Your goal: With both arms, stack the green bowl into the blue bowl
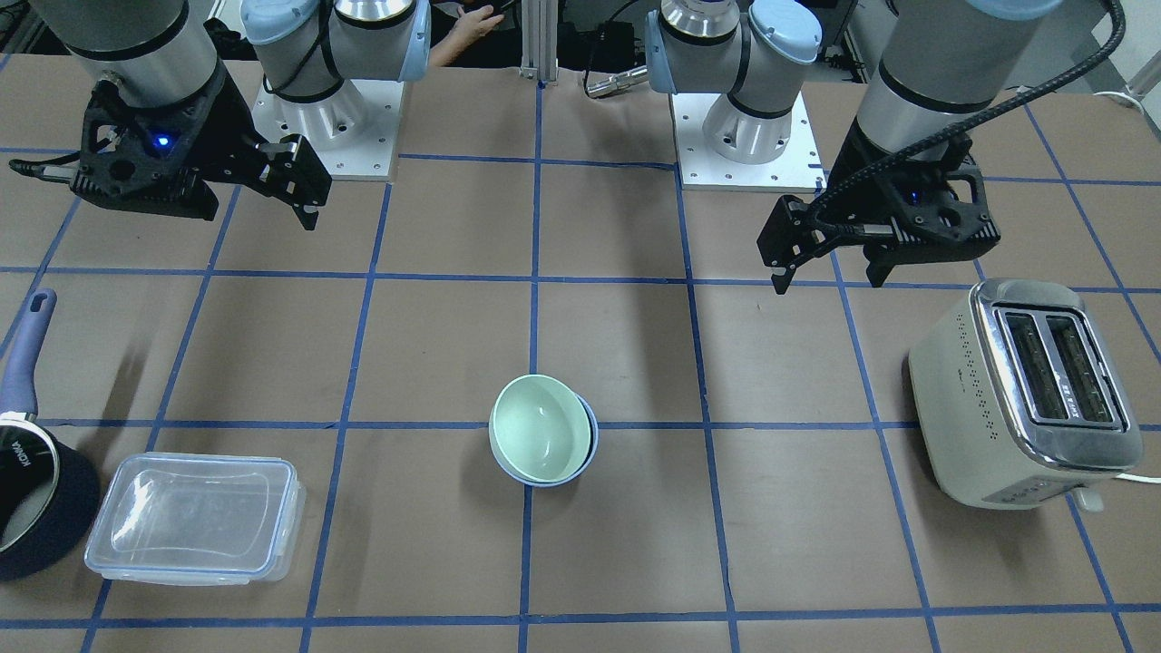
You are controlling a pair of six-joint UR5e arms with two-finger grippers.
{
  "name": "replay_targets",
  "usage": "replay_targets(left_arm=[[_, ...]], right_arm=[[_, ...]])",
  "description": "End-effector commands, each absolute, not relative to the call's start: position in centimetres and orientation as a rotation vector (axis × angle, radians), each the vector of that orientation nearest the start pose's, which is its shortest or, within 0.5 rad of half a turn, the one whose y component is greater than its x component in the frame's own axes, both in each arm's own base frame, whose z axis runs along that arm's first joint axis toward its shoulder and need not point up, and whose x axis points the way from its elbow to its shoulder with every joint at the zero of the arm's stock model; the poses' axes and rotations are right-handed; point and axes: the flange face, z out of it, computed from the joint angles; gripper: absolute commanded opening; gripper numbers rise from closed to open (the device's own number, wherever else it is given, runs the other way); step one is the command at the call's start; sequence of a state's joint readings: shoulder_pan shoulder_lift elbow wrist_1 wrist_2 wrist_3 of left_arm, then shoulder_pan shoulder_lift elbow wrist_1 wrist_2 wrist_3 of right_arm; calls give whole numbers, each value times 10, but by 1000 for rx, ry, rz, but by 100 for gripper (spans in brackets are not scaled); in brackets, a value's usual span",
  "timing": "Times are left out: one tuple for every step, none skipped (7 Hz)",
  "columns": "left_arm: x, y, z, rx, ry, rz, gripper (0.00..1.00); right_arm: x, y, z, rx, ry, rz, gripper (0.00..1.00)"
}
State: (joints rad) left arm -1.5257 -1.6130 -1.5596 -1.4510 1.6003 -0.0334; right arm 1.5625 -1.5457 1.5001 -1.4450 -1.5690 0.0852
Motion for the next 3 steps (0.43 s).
replay_targets(left_arm=[[-108,-520,485,-119,3106,-112,100],[-108,-521,484,-109,3107,-109,100],[-108,-521,484,-109,3107,-109,100]], right_arm=[[130,-494,496,147,3135,140,100],[130,-493,495,147,3135,147,100],[130,-493,493,147,3137,154,100]])
